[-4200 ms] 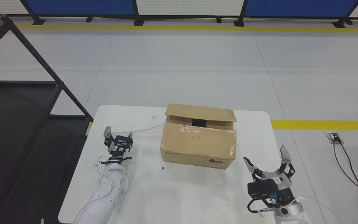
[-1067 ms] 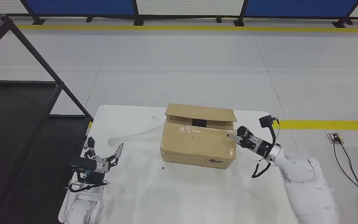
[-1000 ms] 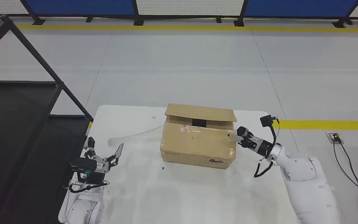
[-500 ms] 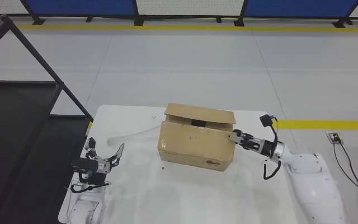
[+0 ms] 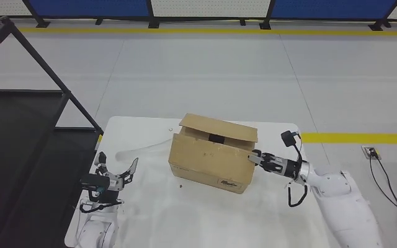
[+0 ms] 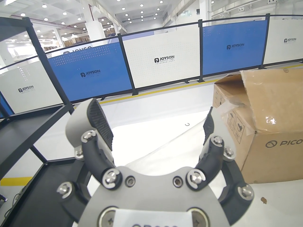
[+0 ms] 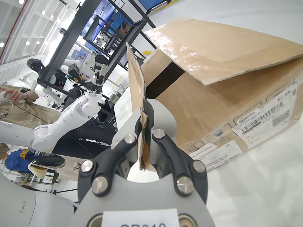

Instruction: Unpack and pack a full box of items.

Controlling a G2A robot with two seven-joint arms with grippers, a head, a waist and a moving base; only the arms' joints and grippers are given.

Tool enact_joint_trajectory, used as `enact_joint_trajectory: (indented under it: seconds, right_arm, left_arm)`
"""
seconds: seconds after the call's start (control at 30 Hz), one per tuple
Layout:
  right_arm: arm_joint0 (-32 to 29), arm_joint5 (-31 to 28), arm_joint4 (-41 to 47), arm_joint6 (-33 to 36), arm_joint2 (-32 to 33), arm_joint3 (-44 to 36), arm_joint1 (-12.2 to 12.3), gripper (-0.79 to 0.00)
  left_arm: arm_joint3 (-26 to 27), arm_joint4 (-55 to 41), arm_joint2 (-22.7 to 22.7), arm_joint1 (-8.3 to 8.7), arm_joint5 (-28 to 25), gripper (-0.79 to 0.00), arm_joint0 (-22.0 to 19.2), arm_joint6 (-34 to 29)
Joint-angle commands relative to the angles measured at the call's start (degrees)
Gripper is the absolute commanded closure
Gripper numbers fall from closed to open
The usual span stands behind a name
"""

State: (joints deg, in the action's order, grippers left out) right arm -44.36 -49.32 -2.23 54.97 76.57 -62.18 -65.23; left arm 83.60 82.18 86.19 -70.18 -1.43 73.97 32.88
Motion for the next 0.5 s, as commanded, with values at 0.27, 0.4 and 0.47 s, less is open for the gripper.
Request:
enact_joint_trajectory:
  seconds: [0.27, 0.4, 0.47]
  right_arm:
    - [0.72, -5.80, 3.40, -5.80, -9.03, -0.75, 5.00, 0.000]
    - [1.50, -8.68, 4.59, -8.68, -12.99, -0.44, 7.38, 0.000]
    - [2.01, -8.68, 5.91, -8.68, -14.29, -0.57, 8.43, 0.000]
  left_arm:
    - [-0.32, 0.73, -0.45, -0.16, -0.30, -0.785, -1.17, -0.88]
    - [-1.33, 1.38, -0.61, -0.20, -0.20, -0.785, -2.41, -2.56]
    - [-1.82, 2.40, -0.85, -0.17, -0.58, -0.785, -3.48, -4.06]
